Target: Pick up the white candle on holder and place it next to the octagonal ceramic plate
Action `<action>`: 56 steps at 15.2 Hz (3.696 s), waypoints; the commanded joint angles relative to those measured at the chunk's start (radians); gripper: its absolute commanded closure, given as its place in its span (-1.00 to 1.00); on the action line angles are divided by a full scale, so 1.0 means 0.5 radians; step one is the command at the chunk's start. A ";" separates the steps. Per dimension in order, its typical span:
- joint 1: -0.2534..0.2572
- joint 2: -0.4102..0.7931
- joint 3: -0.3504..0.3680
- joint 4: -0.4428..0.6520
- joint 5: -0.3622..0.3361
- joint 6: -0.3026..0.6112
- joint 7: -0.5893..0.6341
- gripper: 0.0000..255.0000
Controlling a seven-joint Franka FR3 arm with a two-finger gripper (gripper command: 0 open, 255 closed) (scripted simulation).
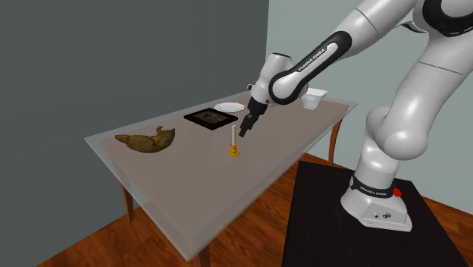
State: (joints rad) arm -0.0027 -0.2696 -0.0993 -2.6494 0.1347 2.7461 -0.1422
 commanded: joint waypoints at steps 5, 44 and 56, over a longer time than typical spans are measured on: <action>0.133 0.411 -0.112 0.122 0.316 0.394 -0.289 -1.00; 0.105 0.276 -0.118 0.267 0.059 0.121 -0.063 1.00; 0.050 0.062 -0.081 0.408 -0.084 -0.229 0.065 1.00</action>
State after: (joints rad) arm 0.0241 -0.2327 -0.1402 -2.4543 0.0958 2.6465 -0.1122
